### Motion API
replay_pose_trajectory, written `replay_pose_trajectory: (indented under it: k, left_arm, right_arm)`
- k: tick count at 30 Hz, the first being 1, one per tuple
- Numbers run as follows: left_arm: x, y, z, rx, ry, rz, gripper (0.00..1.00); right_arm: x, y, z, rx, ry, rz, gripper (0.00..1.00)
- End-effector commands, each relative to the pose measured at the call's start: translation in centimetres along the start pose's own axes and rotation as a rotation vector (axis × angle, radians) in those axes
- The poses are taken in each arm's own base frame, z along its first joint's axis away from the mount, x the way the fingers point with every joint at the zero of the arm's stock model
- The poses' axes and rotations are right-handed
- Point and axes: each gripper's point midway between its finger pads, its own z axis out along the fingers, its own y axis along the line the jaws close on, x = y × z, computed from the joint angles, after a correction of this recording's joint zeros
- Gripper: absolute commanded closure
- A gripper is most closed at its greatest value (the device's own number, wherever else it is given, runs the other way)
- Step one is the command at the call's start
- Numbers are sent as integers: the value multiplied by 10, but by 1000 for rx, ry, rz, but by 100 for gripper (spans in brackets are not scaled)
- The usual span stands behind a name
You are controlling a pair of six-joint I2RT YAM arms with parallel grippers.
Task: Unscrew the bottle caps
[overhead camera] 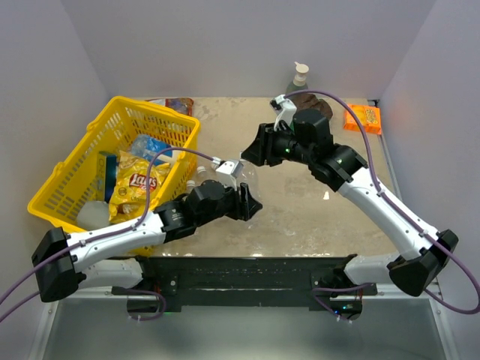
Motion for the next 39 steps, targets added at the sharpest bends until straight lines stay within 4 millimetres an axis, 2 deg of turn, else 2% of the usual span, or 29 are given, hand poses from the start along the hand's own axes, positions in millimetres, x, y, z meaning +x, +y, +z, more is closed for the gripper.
replay_pose_trajectory:
  k: [1, 15, 35, 37, 39]
  left_arm:
    - [-27, -23, -1, 52, -71, 5, 63]
    - [-24, -31, 3, 67, -53, 33, 64]
    - [-20, -39, 11, 95, -23, 63, 64]
    - [-19, -40, 11, 97, -20, 65, 64]
    - [-19, -41, 12, 98, -18, 67, 64]
  right_arm:
    - [-15, 10, -2, -13, -40, -26, 56]
    - [-9, 7, 8, 6, -10, -33, 56]
    - [-8, 15, 18, -21, -1, -44, 56]
    - [-9, 17, 18, -25, -6, -46, 57]
    - [-10, 16, 19, -24, -6, -48, 62]
